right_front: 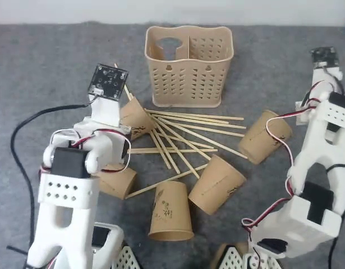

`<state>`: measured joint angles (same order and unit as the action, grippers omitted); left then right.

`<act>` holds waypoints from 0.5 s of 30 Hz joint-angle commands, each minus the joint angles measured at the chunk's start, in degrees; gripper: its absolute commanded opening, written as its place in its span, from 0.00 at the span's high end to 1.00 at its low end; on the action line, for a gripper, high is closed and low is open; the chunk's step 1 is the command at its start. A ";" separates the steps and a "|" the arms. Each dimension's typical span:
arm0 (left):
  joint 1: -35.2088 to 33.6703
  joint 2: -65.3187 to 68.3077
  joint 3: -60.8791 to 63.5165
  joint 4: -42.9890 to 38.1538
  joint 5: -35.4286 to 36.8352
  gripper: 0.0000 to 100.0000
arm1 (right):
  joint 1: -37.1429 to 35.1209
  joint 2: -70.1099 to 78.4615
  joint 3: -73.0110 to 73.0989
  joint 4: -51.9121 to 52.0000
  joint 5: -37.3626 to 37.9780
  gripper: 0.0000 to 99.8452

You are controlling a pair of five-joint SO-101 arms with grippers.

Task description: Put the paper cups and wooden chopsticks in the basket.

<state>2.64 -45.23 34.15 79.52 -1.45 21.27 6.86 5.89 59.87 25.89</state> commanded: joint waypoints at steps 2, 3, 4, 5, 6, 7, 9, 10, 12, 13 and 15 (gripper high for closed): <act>-8.62 2.37 -4.62 -0.26 -0.70 0.99 | -2.51 -5.41 -0.35 7.87 -5.01 0.99; -9.41 2.90 -5.23 -0.88 -0.70 0.98 | -2.68 -6.81 -0.26 8.92 -5.89 0.99; -9.49 3.69 -5.93 -1.76 -0.62 0.96 | -3.12 -7.96 -0.26 9.80 -6.68 0.99; -9.41 4.75 -6.73 -2.46 -0.62 0.92 | -3.38 -8.92 -0.18 10.86 -7.65 0.99; -8.88 6.33 -7.60 -3.25 -0.53 0.88 | -3.56 -9.98 0.00 11.74 -8.35 0.99; -7.65 8.26 -8.75 -3.52 -0.53 0.83 | -4.09 -11.21 0.62 11.91 -8.79 0.99; -6.07 12.66 -11.12 -3.52 -0.44 0.76 | -5.93 -13.32 2.02 11.65 -8.97 0.99; -5.71 14.95 -12.00 -3.52 -0.44 0.75 | -7.96 -14.55 2.55 11.65 -9.05 0.99; -6.07 18.90 -12.62 -3.52 -0.35 0.75 | -13.05 -17.10 3.52 12.18 -8.97 0.99; -6.42 20.48 -12.62 -3.52 -0.35 0.75 | -16.22 -18.33 4.04 12.44 -8.97 0.98; -9.85 22.86 -12.35 -3.60 -0.35 0.77 | -22.37 -19.74 4.22 13.58 -9.14 0.94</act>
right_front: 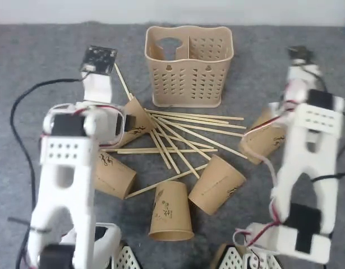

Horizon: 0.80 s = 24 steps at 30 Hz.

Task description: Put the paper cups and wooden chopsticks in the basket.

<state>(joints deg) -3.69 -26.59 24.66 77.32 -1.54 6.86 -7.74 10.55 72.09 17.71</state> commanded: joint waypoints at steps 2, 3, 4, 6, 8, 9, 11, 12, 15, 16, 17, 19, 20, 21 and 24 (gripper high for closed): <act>-7.56 5.45 -2.95 -1.76 -0.26 0.80 | -13.76 -5.41 -0.70 1.80 -3.25 0.90; -9.67 5.71 -3.03 -1.76 -0.18 0.81 | -16.22 -5.41 -0.79 1.54 -4.92 0.88; -11.43 5.71 -2.95 -1.76 -0.18 0.82 | -18.59 -5.32 -0.79 0.57 -6.51 0.87; -14.15 5.89 -2.77 -1.32 -0.09 0.83 | -23.16 -5.23 -0.18 -3.30 -10.81 0.87; -17.32 5.71 -1.27 -1.41 -0.09 0.83 | -26.86 -4.88 1.23 -8.22 -16.18 0.87; -19.25 5.71 -0.75 -1.58 -0.09 0.83 | -28.53 -4.53 1.93 -10.95 -18.81 0.87; -23.38 5.98 0.22 -2.29 -0.35 0.83 | -31.69 -3.38 2.99 -16.48 -22.24 0.87; -25.49 6.07 0.66 -3.16 -0.44 0.83 | -33.01 -2.51 3.34 -19.03 -22.77 0.87; -30.42 6.15 2.15 -6.68 -0.44 0.83 | -36.44 0.92 3.25 -25.27 -23.03 0.87; -31.03 6.24 2.77 -7.65 -0.44 0.83 | -37.58 1.98 3.25 -26.77 -23.03 0.87; -31.30 6.24 3.47 -8.44 -0.44 0.83 | -38.90 2.86 3.25 -27.91 -23.03 0.87; -31.21 6.24 5.32 -10.29 -0.35 0.83 | -41.71 4.35 3.16 -29.41 -22.68 0.87; -31.12 6.24 6.11 -11.34 -0.26 0.83 | -43.12 5.05 2.73 -29.85 -22.59 0.87; -31.12 6.24 6.73 -12.31 -0.18 0.83 | -44.44 5.93 1.76 -29.85 -22.42 0.87; -31.12 6.24 7.25 -13.27 -0.18 0.83 | -46.90 8.75 -1.23 -29.58 -20.22 0.83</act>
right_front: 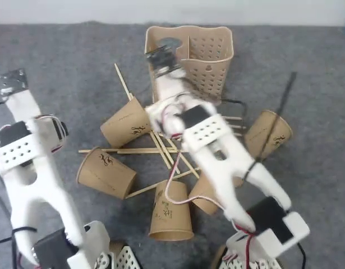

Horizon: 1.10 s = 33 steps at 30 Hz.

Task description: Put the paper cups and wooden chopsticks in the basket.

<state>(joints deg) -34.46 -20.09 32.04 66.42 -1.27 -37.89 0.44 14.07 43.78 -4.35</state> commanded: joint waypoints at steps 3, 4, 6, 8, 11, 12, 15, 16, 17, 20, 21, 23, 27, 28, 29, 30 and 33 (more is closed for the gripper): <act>-0.44 -0.26 -0.04 -2.29 -0.44 0.83 | -2.07 4.44 -7.65 -1.27 2.20 0.79; -0.53 -0.26 -0.04 -2.29 -0.44 0.83 | -2.07 5.41 -8.09 -1.27 2.20 0.79; -0.53 -0.26 0.04 -2.37 -0.44 0.83 | -2.51 7.16 -8.62 -1.27 2.20 0.79; -0.44 -0.26 0.04 -2.46 -0.44 0.83 | -3.30 8.22 -9.58 -1.27 2.20 0.79; -0.44 -0.18 0.04 -2.55 -0.44 0.83 | -4.18 8.48 -10.02 -1.27 2.20 0.79; -0.44 -0.18 0.04 -2.55 -0.44 0.83 | -4.62 8.48 -10.02 -1.27 2.20 0.79; -0.35 -0.18 0.04 -2.73 -0.44 0.83 | -6.20 8.66 -10.02 -1.71 2.20 0.79; -0.35 -0.18 0.13 -3.16 -0.44 0.83 | -6.73 8.66 -10.11 -1.80 2.20 0.79; -0.35 -0.18 0.40 -3.52 -0.44 0.83 | -7.16 8.66 -10.11 -1.80 2.20 0.79; -0.35 -0.18 1.01 -4.22 -0.44 0.83 | -8.22 9.01 -9.93 -3.38 2.29 0.80; -0.35 -0.18 1.01 -4.22 -0.44 0.83 | -8.31 9.01 -9.76 -3.74 2.29 0.80; -0.44 -0.18 1.01 -4.22 -0.44 0.83 | -8.31 9.01 -9.76 -3.74 2.29 0.86; -0.35 -0.18 1.01 -4.22 -0.44 0.83 | -8.40 8.92 -10.02 -3.74 6.42 1.00; -0.35 -0.18 1.01 -4.22 -0.44 0.83 | -8.40 8.92 -10.02 -3.38 7.91 0.98; -0.35 -0.18 1.01 -4.22 -0.44 0.83 | -8.40 8.92 -10.02 -3.38 8.18 0.99; -0.35 -0.18 1.01 -4.22 -0.44 0.83 | -8.40 8.92 -9.93 -3.30 8.09 0.99; -0.35 -0.18 1.01 -4.22 -0.44 0.83 | -8.40 8.40 -9.76 -2.59 8.26 0.99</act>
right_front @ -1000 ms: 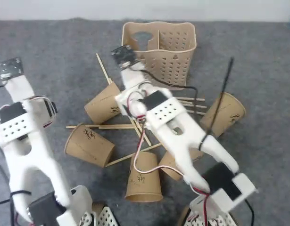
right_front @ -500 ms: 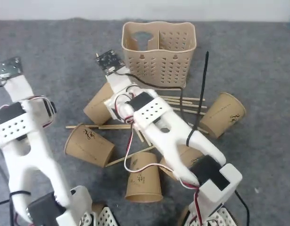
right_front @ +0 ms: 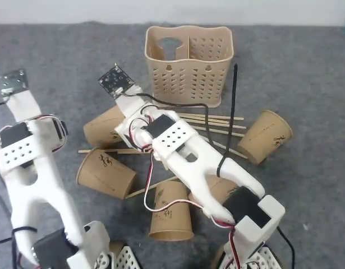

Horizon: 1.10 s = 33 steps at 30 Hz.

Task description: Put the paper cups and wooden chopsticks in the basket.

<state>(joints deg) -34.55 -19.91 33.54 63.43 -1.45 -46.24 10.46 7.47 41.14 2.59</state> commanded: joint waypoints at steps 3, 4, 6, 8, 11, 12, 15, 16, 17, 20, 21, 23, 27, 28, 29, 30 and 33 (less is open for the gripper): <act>-0.26 -0.35 -0.48 -1.32 -0.26 0.83 | -0.13 -2.51 -3.52 1.10 1.58 0.99; -0.26 -0.35 -0.48 -1.32 -0.26 0.83 | -0.04 -3.47 -3.52 1.27 1.93 0.99; -0.26 -0.35 -0.48 -1.32 -0.18 0.83 | 0.22 -5.85 -3.25 1.80 4.31 0.99; -0.26 -0.35 -0.48 -1.32 -0.18 0.83 | 0.31 -9.36 -3.52 4.53 6.24 0.99; -0.26 -0.35 -0.48 -1.32 -0.18 0.83 | 0.31 -16.13 -3.52 8.13 7.21 0.99; -0.26 -0.35 -0.48 -1.32 -0.18 0.83 | 0.31 -18.42 -3.52 8.75 7.30 0.99; -0.26 -0.35 -0.48 -1.41 -0.18 0.83 | 1.19 -25.54 -3.52 10.15 9.41 0.99; -0.26 -0.35 -0.48 -1.41 -0.18 0.83 | 1.45 -27.82 -3.52 10.51 11.08 0.99; -0.26 -0.35 -0.48 -1.41 -0.18 0.83 | 1.63 -29.93 -3.52 10.59 12.84 0.99; -0.26 -0.35 -0.48 -1.49 -0.18 0.83 | 3.47 -35.91 -3.52 10.68 18.73 0.99; -0.35 -0.35 -0.48 -1.49 -0.18 0.83 | 4.26 -37.67 -3.52 10.33 20.57 0.99; -0.35 -0.35 -0.48 -1.49 -0.18 0.83 | 6.20 -40.40 -4.48 10.33 24.18 0.99; -0.35 -0.35 -0.48 -1.58 -0.18 0.83 | 11.21 -42.68 -8.70 10.68 28.04 0.99; -0.35 -0.35 -0.48 -1.58 -0.18 0.83 | 12.44 -42.77 -10.02 10.59 29.10 0.99; -0.35 -0.35 -0.48 -1.58 -0.18 0.83 | 13.49 -42.68 -11.43 10.51 29.98 0.99; -0.35 -0.35 -0.48 -1.58 -0.18 0.83 | 14.64 -42.51 -12.92 10.42 30.86 0.99; -0.35 -0.35 -0.48 -1.58 -0.18 0.83 | 18.15 -42.42 -16.44 10.07 32.44 0.99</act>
<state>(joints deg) -34.55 -19.91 33.54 63.34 -1.45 -31.47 -29.71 -3.60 51.69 32.75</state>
